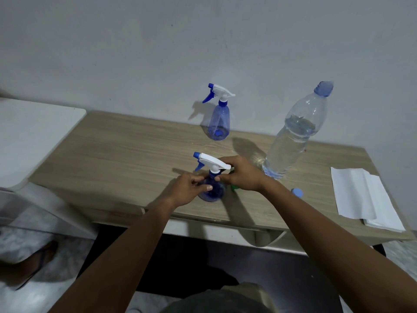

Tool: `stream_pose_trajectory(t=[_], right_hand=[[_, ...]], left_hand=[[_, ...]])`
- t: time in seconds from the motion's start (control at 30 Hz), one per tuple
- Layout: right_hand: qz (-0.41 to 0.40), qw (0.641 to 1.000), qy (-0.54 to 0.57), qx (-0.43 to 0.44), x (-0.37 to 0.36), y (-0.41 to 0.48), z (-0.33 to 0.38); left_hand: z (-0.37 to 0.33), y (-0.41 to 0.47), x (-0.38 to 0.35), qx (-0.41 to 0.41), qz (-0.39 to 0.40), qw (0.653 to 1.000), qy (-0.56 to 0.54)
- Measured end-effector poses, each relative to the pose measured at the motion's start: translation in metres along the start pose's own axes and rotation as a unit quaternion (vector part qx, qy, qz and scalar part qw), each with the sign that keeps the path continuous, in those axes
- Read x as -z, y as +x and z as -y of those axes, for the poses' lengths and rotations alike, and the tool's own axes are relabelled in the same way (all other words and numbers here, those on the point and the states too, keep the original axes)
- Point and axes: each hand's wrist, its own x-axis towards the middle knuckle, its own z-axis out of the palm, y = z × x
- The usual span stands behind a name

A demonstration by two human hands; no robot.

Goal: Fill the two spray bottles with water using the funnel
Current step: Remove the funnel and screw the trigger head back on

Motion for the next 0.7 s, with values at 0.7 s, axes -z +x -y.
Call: stream_pose_trajectory(t=[0.7], right_hand=[[-0.028, 0.999, -0.017, 0.005, -0.001, -0.002, 0.01]], left_hand=[[0.01, 0.006, 0.003, 0.045, 0.014, 0.998, 0.031]])
